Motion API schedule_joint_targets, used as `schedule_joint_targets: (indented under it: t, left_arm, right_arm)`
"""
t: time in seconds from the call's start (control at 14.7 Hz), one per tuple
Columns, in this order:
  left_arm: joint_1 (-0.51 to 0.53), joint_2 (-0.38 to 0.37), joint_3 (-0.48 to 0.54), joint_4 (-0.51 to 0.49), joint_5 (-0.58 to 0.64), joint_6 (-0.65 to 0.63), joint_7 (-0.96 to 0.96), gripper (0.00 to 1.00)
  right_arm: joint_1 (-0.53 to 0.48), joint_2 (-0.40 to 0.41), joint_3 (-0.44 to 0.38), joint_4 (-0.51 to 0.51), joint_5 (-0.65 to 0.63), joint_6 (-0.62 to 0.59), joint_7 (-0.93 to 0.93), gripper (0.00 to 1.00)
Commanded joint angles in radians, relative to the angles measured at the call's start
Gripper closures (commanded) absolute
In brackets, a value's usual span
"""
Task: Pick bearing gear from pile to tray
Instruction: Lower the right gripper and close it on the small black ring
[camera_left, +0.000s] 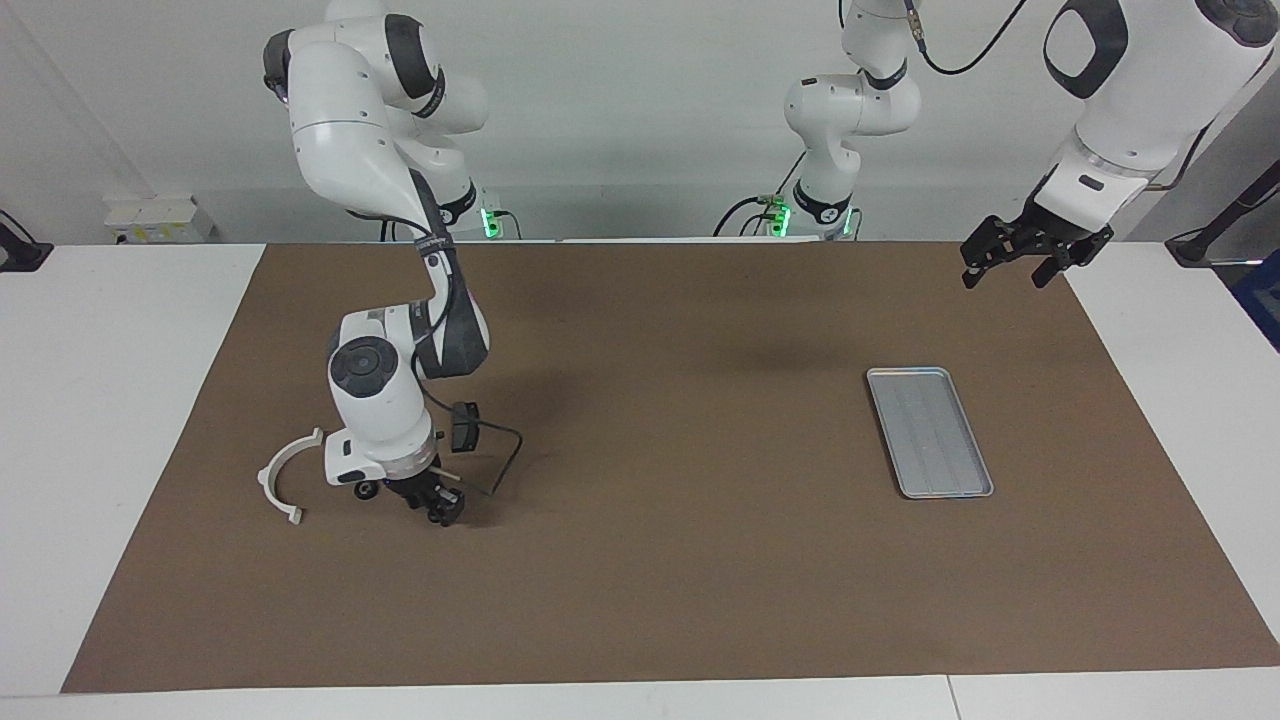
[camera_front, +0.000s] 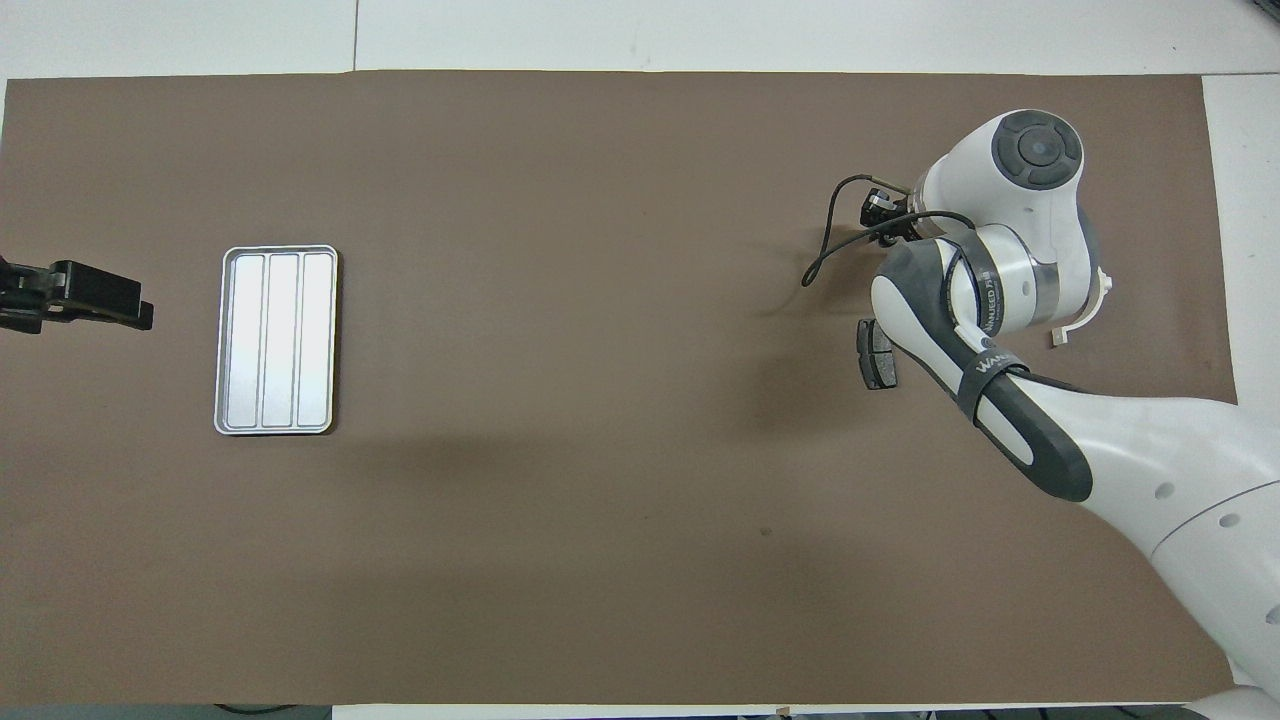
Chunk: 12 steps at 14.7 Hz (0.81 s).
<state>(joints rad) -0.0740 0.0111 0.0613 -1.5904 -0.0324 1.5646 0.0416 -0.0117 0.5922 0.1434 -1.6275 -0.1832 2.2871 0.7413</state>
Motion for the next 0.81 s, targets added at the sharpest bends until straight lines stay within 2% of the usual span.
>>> schedule_joint_targets:
  t: [0.0, 0.14, 0.75]
  left_arm:
    - [-0.012, -0.011, 0.011, -0.002, -0.006, -0.015, 0.006, 0.0]
    - [-0.012, -0.011, 0.011, -0.002, -0.006, -0.015, 0.006, 0.0]
    - [-0.012, -0.013, 0.009, -0.002, -0.006, -0.015, 0.006, 0.0]
  right_arm:
    - [-0.007, 0.018, 0.007, 0.014, 0.001, 0.009, 0.032, 0.79]
    - [-0.007, 0.018, 0.008, 0.014, 0.001, 0.009, 0.032, 1.0]
    - [-0.005, 0.018, 0.007, 0.015, -0.005, -0.004, 0.017, 1.0]
